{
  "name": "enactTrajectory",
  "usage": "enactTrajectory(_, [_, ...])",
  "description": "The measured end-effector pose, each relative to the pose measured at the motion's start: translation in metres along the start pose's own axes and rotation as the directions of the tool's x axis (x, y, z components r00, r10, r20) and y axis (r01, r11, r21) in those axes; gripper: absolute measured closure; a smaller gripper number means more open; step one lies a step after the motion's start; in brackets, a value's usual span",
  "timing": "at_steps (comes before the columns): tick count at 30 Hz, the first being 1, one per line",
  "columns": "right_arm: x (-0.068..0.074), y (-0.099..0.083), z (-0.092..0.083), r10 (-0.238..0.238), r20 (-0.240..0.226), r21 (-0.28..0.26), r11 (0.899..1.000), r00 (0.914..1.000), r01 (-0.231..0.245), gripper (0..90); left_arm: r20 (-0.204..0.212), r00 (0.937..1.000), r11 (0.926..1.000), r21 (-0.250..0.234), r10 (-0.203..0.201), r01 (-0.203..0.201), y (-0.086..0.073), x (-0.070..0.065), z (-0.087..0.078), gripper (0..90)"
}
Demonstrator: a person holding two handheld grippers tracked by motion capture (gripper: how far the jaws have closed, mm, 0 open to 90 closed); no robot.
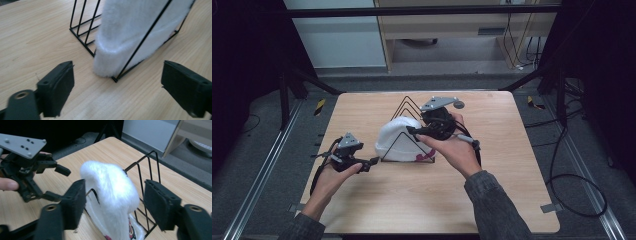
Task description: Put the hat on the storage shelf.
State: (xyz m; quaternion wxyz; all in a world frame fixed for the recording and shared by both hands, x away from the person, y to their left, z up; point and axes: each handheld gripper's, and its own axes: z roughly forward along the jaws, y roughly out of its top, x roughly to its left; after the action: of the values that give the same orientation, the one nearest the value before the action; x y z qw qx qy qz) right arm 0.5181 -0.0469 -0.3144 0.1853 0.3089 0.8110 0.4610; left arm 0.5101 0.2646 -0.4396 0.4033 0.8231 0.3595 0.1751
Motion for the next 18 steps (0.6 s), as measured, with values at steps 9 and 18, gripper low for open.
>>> enactTrajectory(9, [-0.003, -0.024, -0.016, 0.037, 0.037, -0.013, 0.999, 0.9986, -0.037, 16.9, 0.014, 0.9999, 0.9996, -0.026, -0.005, 0.005, -0.012, -0.009, -0.013, 2.8])
enactTrajectory(18, [-0.006, -0.055, -0.046, 0.02, 0.087, -0.026, 1.0, 0.996, -0.018, 7.4, 0.021, 0.9998, 0.9996, -0.027, -0.004, 0.004, -0.025, -0.016, -0.011, 3.5])
